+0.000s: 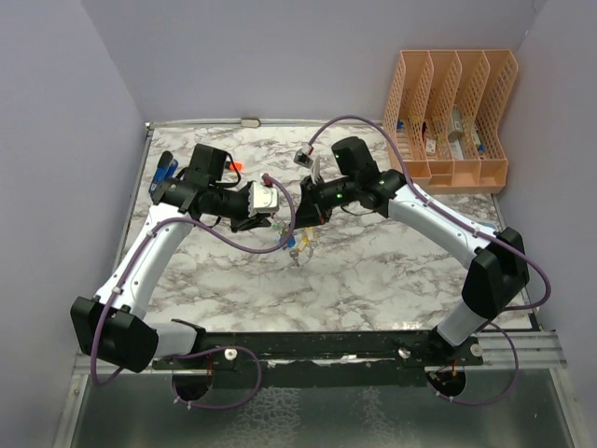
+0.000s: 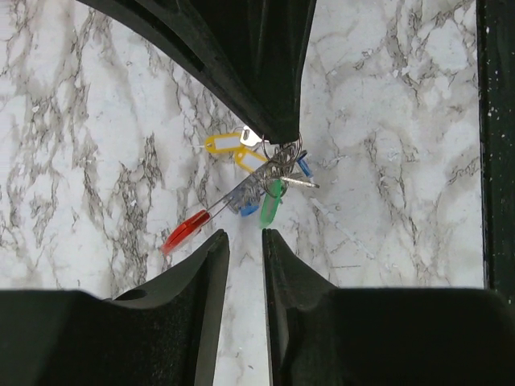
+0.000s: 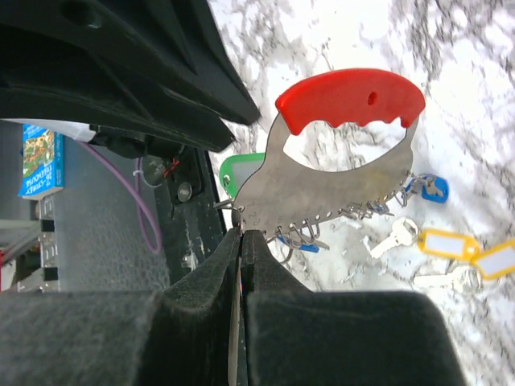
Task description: Put the keys on the keyring
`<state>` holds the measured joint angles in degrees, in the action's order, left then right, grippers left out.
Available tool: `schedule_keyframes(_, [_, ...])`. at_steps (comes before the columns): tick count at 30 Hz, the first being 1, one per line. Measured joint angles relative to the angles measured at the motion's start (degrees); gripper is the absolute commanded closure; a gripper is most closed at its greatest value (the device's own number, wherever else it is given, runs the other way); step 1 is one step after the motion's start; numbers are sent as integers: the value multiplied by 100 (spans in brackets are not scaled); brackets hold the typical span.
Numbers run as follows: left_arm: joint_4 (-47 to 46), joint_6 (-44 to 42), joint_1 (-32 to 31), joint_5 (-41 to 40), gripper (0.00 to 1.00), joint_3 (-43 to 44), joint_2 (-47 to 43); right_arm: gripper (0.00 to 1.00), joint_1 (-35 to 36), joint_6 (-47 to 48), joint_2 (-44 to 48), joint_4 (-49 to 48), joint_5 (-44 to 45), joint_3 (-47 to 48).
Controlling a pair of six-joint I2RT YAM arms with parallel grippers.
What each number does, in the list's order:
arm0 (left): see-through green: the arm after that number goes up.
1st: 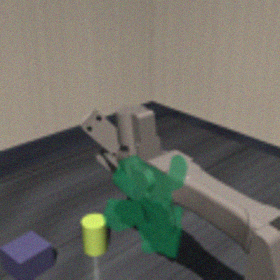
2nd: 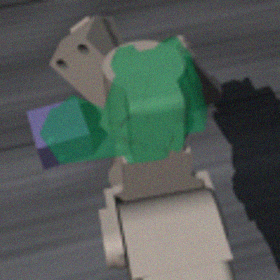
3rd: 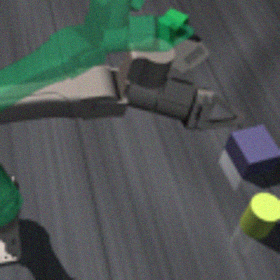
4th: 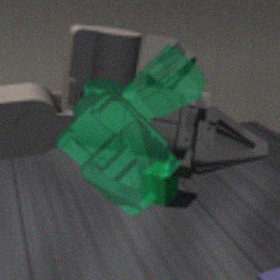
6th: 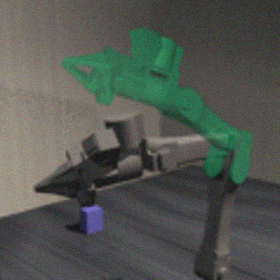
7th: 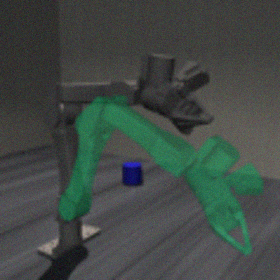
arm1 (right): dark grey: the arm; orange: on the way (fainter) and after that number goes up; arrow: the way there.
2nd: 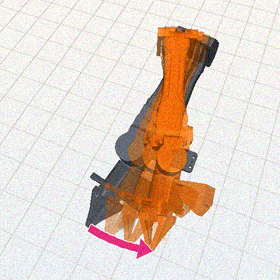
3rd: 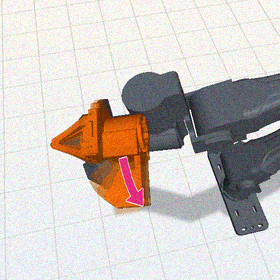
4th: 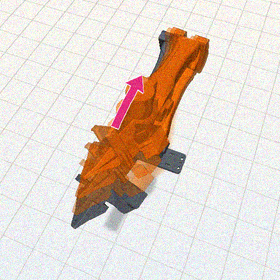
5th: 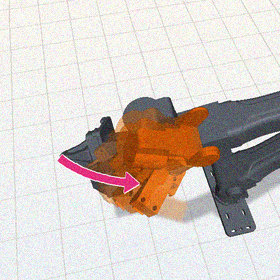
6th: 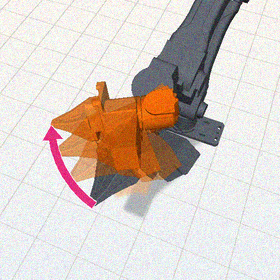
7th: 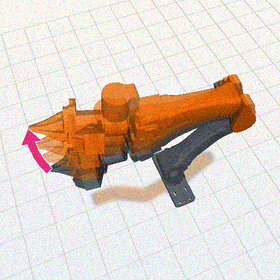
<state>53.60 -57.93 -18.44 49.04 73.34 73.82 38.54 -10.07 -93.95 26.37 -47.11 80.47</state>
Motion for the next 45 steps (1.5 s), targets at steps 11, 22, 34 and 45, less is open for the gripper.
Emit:
schedule_keyframes(11, [221,-144,7,-166,1,310,-90,99,0,-579,-63,503,568,72])
schedule_keyframes(22, [-304,90,-85,420,2,-22,37,99,0,-831,-85,481,518,114])
schedule_keyframes(34, [-841,455,-457,568,51,-190,450,99,87,-986,-83,249,308,111])
schedule_keyframes(45, [-820,444,-511,619,60,-208,470,99,79,-990,-44,162,289,101])
